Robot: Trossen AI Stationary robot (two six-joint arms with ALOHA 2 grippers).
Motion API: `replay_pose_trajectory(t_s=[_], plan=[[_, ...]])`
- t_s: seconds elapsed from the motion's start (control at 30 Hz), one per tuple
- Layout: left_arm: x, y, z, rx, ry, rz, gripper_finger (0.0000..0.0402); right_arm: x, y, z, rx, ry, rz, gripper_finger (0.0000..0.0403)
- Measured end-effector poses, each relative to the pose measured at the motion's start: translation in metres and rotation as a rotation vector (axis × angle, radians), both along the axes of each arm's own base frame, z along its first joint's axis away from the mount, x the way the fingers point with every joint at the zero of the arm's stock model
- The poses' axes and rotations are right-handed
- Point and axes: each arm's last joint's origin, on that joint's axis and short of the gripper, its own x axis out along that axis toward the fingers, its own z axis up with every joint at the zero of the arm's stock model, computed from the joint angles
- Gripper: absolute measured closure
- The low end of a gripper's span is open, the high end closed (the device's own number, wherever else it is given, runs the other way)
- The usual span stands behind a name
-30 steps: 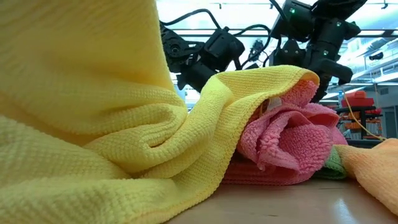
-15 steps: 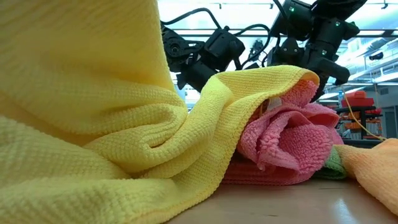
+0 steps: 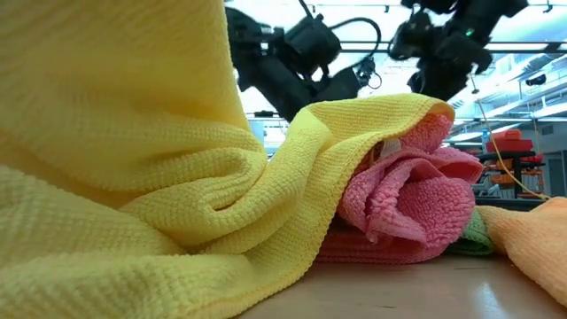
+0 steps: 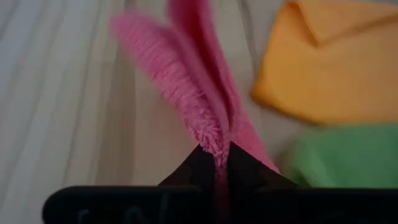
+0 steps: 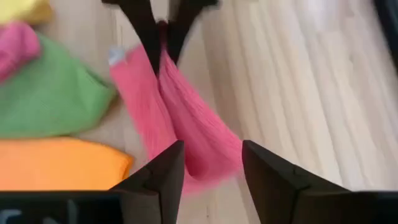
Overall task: Fold microfiber towels
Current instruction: Put the folded pink microfiber towel into the transparent bin
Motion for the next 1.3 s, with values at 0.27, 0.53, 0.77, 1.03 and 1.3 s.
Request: replay_pose_trajectory(t_s=[0.27, 0.53, 0.77, 1.03, 1.3], plan=[[-0.025, -0.007, 0.05, -0.086, 0.044, 0.07, 0.0381, -0.04, 0.002, -0.022, 0.038, -0.173, -0.048, 0.0246], [-0.063, -0.007, 0.104, -0.095, 0.066, 0.112, 0.0387, -0.055, 0.002, -0.04, 0.047, -0.292, -0.074, 0.0258], [-0.1, -0.007, 0.136, -0.08, 0.13, 0.18, 0.0376, -0.057, 0.002, -0.042, 0.038, -0.315, -0.089, 0.0268], [-0.145, -0.014, 0.14, -0.168, 0.414, 0.012, 0.0387, -0.055, 0.002, -0.041, 0.039, -0.33, -0.089, 0.0272], [-0.18, -0.015, 0.128, -0.078, 0.833, 0.017, 0.0386, -0.053, 0.002, -0.04, 0.038, -0.347, -0.087, 0.0272]])
